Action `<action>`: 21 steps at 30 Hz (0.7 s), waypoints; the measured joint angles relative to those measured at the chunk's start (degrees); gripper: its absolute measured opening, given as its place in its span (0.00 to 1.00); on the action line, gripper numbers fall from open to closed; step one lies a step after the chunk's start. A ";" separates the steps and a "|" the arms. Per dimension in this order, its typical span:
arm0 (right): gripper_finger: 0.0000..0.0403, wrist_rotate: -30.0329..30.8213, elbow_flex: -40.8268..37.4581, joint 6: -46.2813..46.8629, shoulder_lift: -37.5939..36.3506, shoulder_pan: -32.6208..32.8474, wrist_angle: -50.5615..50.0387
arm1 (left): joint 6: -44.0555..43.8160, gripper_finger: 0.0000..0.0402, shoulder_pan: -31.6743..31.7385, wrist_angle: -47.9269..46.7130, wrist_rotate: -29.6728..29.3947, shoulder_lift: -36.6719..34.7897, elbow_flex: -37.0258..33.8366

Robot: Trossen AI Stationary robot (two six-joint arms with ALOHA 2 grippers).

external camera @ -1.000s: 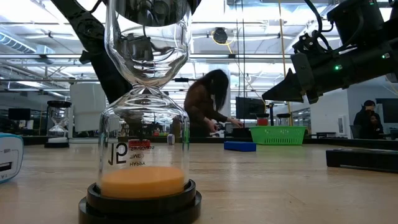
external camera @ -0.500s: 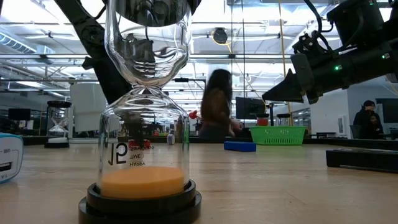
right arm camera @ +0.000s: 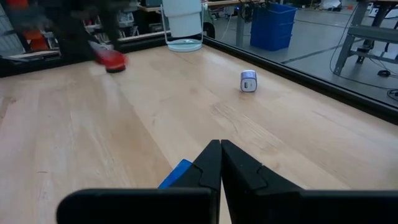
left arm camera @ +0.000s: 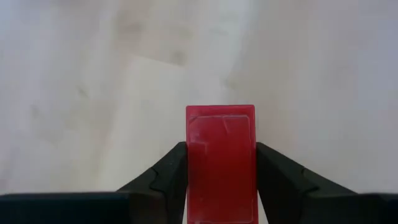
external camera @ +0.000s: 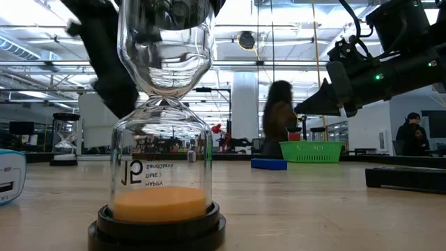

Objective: Pick & Place Office items
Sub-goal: Put the red digital clock into the black bin

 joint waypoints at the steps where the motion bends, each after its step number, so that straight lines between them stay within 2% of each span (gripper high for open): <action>1: 0.01 0.00 0.00 0.00 0.00 0.00 -0.13 | -2.04 0.39 -2.23 -1.37 -0.02 -1.95 0.14; 5: 0.01 0.00 0.00 0.01 0.00 0.00 -0.32 | -11.48 0.39 -13.16 -4.57 -0.32 -8.28 0.73; 10: 0.01 0.00 0.00 0.02 0.00 0.00 -0.34 | -26.14 0.39 -29.91 -7.13 -1.13 -11.88 0.71; 15: 0.01 0.01 0.00 0.02 0.00 0.00 -0.32 | -41.92 0.39 -46.39 -6.75 -2.57 -11.71 0.68; 21: 0.01 0.02 0.00 0.02 -0.01 0.00 -0.32 | -60.42 0.39 -62.23 -6.03 -2.60 -9.07 0.68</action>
